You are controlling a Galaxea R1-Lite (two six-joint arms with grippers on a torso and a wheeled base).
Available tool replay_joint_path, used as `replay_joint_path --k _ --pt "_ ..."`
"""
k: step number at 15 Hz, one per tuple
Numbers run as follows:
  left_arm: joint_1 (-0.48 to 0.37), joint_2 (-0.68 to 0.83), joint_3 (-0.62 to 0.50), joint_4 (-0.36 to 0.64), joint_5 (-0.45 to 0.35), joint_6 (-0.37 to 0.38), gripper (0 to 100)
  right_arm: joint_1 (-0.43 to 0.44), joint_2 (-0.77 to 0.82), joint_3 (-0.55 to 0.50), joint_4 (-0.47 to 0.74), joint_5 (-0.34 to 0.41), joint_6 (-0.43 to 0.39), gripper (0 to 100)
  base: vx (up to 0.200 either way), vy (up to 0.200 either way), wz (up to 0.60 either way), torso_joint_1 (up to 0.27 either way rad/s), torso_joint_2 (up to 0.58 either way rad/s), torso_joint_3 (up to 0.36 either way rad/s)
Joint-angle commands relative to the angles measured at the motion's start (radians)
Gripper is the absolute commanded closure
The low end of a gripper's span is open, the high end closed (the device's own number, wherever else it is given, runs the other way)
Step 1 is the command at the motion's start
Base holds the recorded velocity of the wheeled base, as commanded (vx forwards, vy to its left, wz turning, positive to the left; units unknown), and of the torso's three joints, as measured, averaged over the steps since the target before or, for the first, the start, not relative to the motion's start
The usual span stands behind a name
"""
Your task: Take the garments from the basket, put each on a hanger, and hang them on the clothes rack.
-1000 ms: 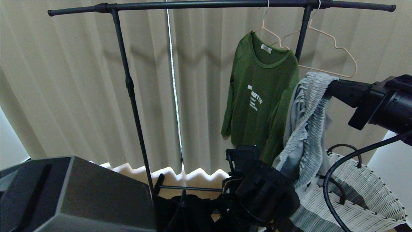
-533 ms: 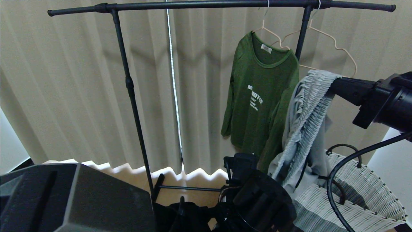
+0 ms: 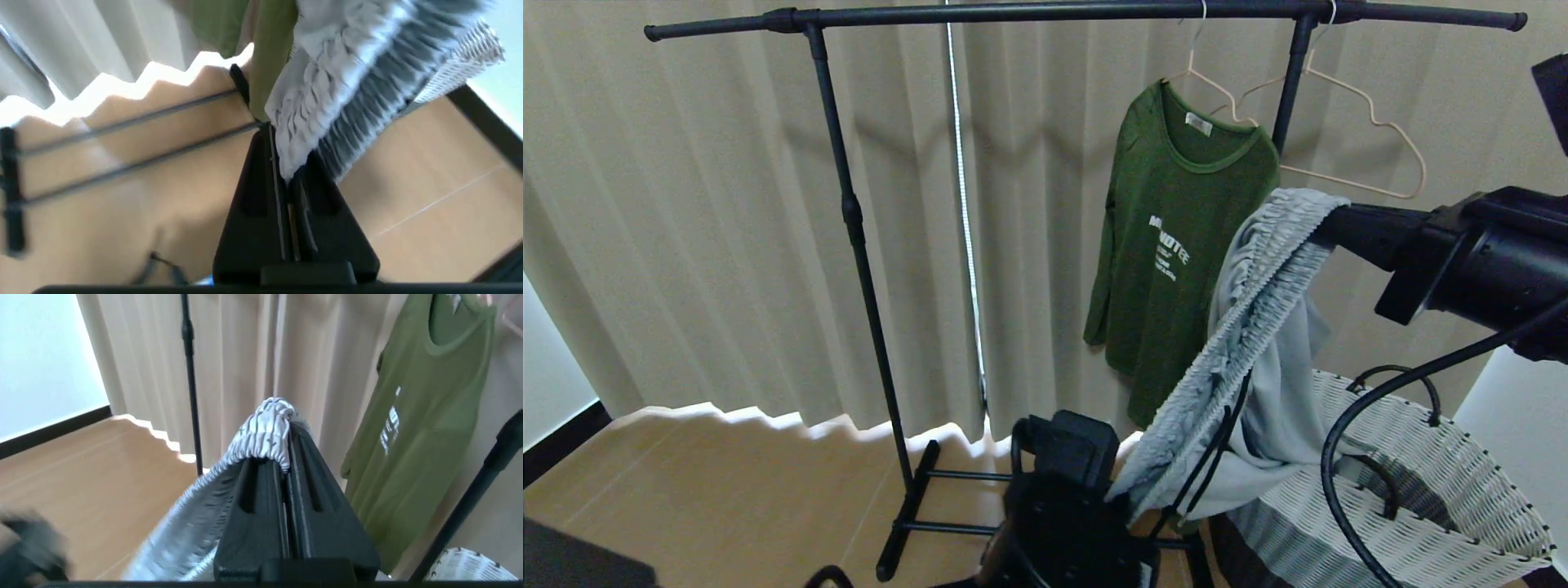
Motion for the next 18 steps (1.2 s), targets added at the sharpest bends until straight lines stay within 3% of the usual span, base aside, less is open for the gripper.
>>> replay_joint_path --k 1,4,6,8,11,13,15,18 --pt "0.145 -0.234 0.017 0.034 -0.007 0.124 100 0.000 0.046 0.008 -0.002 0.000 0.001 100 0.000 0.000 0.00 0.000 0.00 0.000" --pt "0.351 -0.377 -0.206 0.290 -0.065 0.209 100 0.000 0.070 0.006 -0.019 0.003 0.003 100 0.000 0.000 0.00 0.000 0.00 0.000" --pt "0.425 -0.429 -0.411 0.514 -0.139 0.212 100 0.000 0.069 0.003 -0.022 0.029 0.003 100 0.000 0.000 0.00 0.000 0.00 0.000" --pt "0.494 -0.427 -0.581 0.638 -0.197 0.241 100 -0.005 0.070 0.001 -0.057 0.032 0.001 100 0.000 0.000 0.00 0.000 0.00 0.000" --pt "0.537 -0.398 -0.758 0.683 -0.228 0.368 100 -0.028 0.073 -0.038 -0.105 0.045 -0.003 100 0.000 0.000 0.00 0.000 0.00 0.000" --pt "0.533 -0.365 -0.858 0.745 -0.228 0.396 100 -0.076 0.101 -0.101 -0.099 0.055 -0.009 100 0.000 0.000 0.00 0.000 0.00 0.000" --pt "0.530 -0.345 -0.845 0.772 -0.228 0.387 100 -0.140 0.133 -0.112 -0.102 0.055 -0.034 100 0.000 0.000 0.00 0.000 0.00 0.000" --pt "0.478 -0.334 -0.700 0.764 -0.222 0.298 100 -0.175 0.152 -0.052 -0.119 0.054 -0.051 100 0.000 0.000 0.00 0.000 0.00 0.000"
